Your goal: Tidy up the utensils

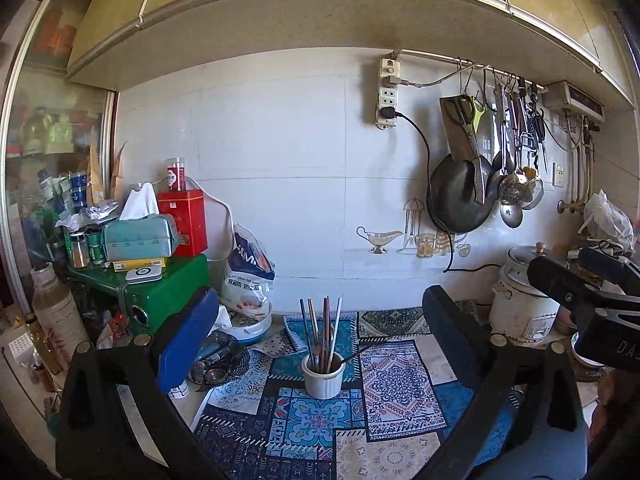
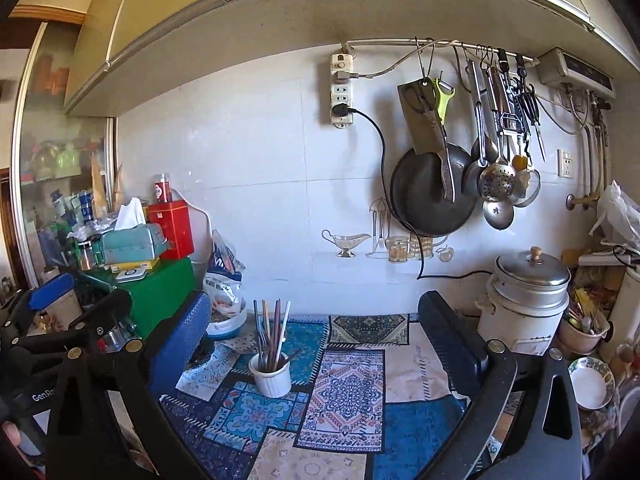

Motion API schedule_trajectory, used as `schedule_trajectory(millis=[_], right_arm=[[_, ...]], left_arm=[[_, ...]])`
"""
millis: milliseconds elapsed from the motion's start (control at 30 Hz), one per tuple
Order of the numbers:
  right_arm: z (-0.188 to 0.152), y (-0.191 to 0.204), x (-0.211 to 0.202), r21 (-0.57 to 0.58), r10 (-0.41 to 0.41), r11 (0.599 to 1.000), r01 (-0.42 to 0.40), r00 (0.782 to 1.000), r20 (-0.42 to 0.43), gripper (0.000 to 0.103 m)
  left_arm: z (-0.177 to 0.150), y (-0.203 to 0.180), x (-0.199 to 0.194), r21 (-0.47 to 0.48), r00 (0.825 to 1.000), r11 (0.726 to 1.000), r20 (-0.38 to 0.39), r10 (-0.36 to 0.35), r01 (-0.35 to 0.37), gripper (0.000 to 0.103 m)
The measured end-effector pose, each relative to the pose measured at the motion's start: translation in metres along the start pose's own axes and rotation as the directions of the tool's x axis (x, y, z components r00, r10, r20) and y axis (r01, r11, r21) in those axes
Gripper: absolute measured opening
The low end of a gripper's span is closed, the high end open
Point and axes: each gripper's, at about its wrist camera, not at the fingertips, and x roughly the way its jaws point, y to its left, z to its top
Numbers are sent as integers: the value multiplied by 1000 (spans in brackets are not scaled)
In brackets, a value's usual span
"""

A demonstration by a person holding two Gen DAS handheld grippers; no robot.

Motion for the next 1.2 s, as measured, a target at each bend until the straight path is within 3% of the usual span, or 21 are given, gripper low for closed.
schedule_trajectory(millis=[1200], right_arm=[[-1, 10, 17, -3, 8, 1000, -8, 999, -42, 103]], left_arm=[[-1, 14, 19, -39, 1000, 999, -19, -24, 23, 102]])
